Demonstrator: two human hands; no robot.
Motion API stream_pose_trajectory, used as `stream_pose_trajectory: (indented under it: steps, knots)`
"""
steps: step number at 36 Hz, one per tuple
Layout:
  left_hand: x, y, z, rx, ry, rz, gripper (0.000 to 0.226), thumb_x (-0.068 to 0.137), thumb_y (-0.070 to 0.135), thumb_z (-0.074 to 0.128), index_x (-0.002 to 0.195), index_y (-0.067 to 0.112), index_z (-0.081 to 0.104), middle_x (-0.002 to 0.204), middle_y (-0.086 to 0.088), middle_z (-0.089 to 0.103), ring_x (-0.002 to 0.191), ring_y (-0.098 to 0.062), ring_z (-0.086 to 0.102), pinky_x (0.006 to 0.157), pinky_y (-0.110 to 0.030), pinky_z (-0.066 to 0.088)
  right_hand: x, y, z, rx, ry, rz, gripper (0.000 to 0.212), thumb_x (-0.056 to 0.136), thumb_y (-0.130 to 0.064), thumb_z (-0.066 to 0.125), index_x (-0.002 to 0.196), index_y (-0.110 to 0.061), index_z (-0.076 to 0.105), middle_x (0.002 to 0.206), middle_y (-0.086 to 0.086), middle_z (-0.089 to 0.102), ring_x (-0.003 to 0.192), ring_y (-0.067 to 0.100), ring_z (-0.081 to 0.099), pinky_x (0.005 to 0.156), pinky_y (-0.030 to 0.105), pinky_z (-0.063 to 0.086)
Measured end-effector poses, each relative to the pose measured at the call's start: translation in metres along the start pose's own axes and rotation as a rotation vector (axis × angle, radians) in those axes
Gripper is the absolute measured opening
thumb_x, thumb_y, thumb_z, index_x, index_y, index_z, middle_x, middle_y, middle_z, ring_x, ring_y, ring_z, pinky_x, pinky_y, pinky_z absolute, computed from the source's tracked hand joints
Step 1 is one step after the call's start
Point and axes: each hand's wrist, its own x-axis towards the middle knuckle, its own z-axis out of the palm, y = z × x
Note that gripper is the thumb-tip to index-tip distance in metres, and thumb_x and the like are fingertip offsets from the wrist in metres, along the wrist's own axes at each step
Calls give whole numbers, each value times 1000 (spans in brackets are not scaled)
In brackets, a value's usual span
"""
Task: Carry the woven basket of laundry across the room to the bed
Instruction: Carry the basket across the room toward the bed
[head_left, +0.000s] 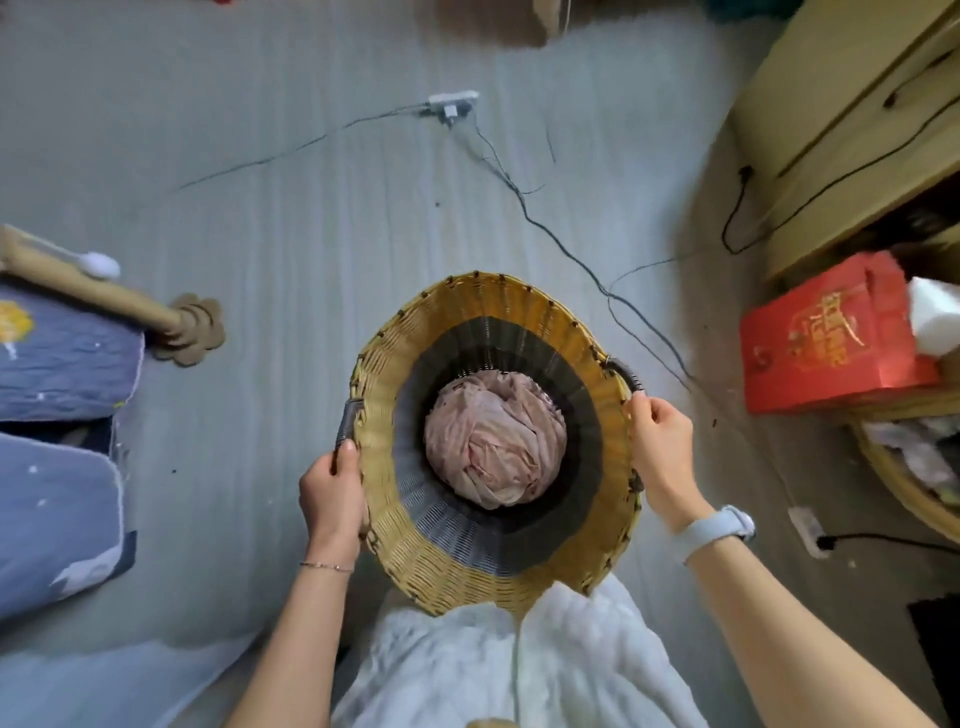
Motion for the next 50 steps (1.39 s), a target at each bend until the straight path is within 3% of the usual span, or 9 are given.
stream_pose_trajectory:
  steps: [8, 18, 21, 26, 30, 38, 41, 45, 50]
  knots:
    - [113, 55, -46, -193, 58, -137, 33, 91, 28, 48, 63, 12, 56, 55, -4, 42, 56, -25, 39, 64, -36, 34, 47, -125, 109, -115, -43, -131, 34, 92, -28, 40, 71, -6, 56, 58, 4, 41, 52, 16, 34, 53, 28, 28]
    - [234, 145, -106, -222, 140, -82, 38, 93, 30, 44, 64, 7, 52, 58, -7, 47, 59, -25, 43, 62, -32, 35, 74, -271, 220, -75, -94, -245, 31, 93, -23, 40, 82, -2, 60, 58, 5, 40, 52, 17, 34, 50, 27, 27]
    - [267, 171, -119, -245, 193, -83, 36, 93, 31, 44, 81, 1, 59, 73, -16, 56, 66, -31, 48, 64, -35, 39, 88, -305, 255, -75, -117, -268, 34, 93, -25, 40, 83, 0, 61, 60, 6, 42, 53, 16, 35, 50, 27, 28]
    - [328, 202, -135, -275, 276, -140, 38, 92, 33, 46, 92, -1, 63, 107, -37, 63, 100, -53, 59, 83, -55, 50, 118, -353, 313, -66, -172, -302, 39, 93, -25, 41, 85, 8, 61, 59, 7, 42, 56, 19, 36, 52, 30, 30]
    - [370, 222, -140, -289, 299, -183, 31, 92, 32, 45, 82, 5, 56, 103, -38, 63, 98, -53, 59, 82, -55, 50, 153, -387, 365, -69, -201, -284, 36, 95, -28, 38, 86, -1, 61, 61, 7, 45, 55, 17, 39, 54, 30, 33]
    - [494, 309, -168, -335, 470, -221, 42, 95, 27, 43, 108, -8, 61, 114, -26, 65, 106, -40, 59, 86, -42, 46, 226, -502, 502, -138, -345, -338, 35, 95, -31, 37, 90, -6, 61, 71, 3, 56, 63, 15, 50, 60, 31, 44]
    - [542, 340, -181, -322, 527, -234, 41, 95, 26, 43, 101, -9, 63, 106, -27, 67, 101, -40, 62, 74, -35, 40, 242, -546, 552, -178, -357, -390, 43, 94, -29, 39, 91, 8, 61, 74, 27, 58, 65, 35, 49, 64, 46, 48]
    - [589, 359, -197, -252, 546, -238, 35, 94, 26, 44, 80, -2, 59, 95, -31, 66, 90, -42, 61, 71, -41, 40, 257, -591, 609, -228, -409, -465, 47, 92, -25, 38, 87, 18, 56, 66, 15, 47, 62, 23, 40, 57, 34, 32]
    - [639, 366, -221, -247, 586, -356, 47, 94, 32, 40, 101, -9, 64, 105, -32, 64, 99, -45, 60, 83, -50, 46, 264, -643, 681, -274, -478, -505, 41, 93, -23, 39, 88, 13, 58, 70, 14, 50, 63, 24, 42, 56, 31, 31]
